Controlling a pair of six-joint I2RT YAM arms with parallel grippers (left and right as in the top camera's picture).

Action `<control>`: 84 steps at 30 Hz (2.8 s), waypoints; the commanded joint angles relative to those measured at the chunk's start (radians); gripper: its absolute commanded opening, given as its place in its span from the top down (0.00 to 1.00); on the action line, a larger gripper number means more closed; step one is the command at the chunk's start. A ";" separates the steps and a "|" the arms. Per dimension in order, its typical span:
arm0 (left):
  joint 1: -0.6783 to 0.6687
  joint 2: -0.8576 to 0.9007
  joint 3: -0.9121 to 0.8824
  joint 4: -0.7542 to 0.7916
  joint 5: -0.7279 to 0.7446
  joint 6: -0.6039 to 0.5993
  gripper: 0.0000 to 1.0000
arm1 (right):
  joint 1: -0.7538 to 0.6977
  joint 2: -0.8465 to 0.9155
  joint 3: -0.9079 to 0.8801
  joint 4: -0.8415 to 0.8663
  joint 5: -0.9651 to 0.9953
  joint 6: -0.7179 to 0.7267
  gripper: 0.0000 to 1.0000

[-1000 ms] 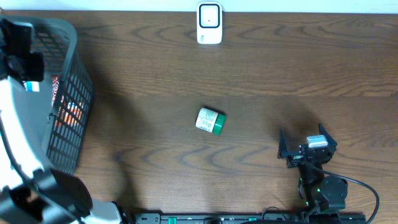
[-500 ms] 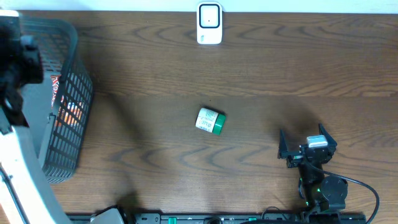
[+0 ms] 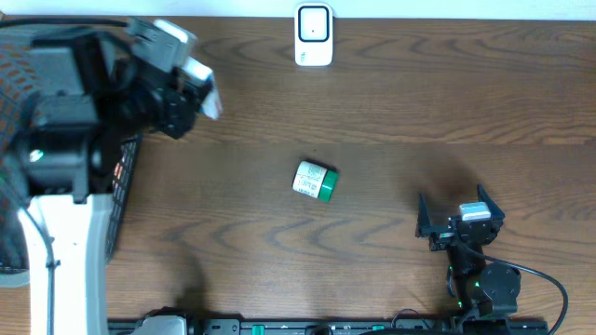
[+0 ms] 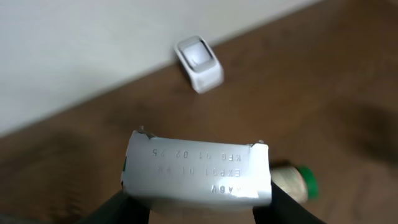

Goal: Scan the item barcode

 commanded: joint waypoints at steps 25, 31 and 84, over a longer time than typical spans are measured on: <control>-0.208 0.555 -0.025 -0.124 -0.114 -0.351 0.55 | 0.011 -0.005 -0.002 -0.004 -0.001 0.014 0.01; -0.209 0.556 -0.122 -0.048 -0.356 -0.882 0.54 | 0.011 -0.005 -0.002 -0.004 -0.001 0.014 0.01; 0.736 0.385 -0.019 0.101 -0.311 -0.226 0.02 | 0.011 -0.005 -0.002 -0.004 -0.001 0.014 0.01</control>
